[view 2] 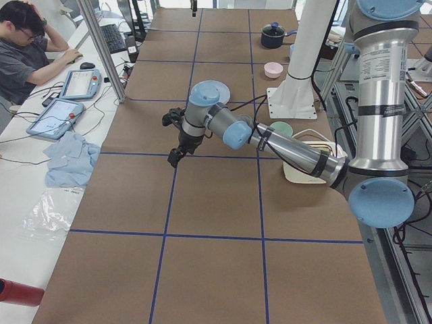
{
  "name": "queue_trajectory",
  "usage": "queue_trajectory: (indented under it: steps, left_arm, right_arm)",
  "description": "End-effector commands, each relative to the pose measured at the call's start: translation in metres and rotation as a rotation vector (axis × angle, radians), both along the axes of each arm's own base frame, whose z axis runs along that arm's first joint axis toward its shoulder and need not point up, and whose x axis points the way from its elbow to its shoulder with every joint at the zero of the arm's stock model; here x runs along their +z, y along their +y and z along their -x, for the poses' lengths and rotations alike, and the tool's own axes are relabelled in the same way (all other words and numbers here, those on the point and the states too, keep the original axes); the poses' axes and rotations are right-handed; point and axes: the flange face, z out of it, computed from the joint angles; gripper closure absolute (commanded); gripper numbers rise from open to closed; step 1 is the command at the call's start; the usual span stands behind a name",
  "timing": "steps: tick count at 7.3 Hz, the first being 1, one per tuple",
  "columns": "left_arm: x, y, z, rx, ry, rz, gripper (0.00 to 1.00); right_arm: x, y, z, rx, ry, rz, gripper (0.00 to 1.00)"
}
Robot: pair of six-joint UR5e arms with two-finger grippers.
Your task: Stack three plates with pink and blue
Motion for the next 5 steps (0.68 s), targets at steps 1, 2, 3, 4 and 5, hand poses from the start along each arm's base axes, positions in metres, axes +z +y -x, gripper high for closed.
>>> queue_trajectory:
  steps: [1, 2, 3, 4, 5]
  left_arm:
    - [0.087, 0.026, 0.051, -0.003, -0.01, 0.117, 0.0]
    - [0.126, 0.035, 0.078, -0.067, -0.005, 0.222, 0.0]
    - [0.15, 0.039, 0.078, -0.06, 0.016, 0.331, 0.0]
    - [0.161, 0.048, 0.076, -0.052, 0.047, 0.436, 0.0]
    - [0.167, 0.054, 0.076, -0.054, 0.047, 0.52, 0.0]
  right_arm:
    - [0.109, 0.064, -0.075, -0.047, 0.012, 0.056, 0.0]
    - [0.14, 0.089, -0.09, -0.022, 0.017, 0.119, 0.0]
    - [0.156, 0.102, -0.093, -0.018, 0.022, 0.152, 0.0]
    - [0.166, 0.112, -0.095, -0.015, 0.024, 0.175, 0.0]
    - [0.171, 0.118, -0.1, -0.004, 0.02, 0.188, 0.0]
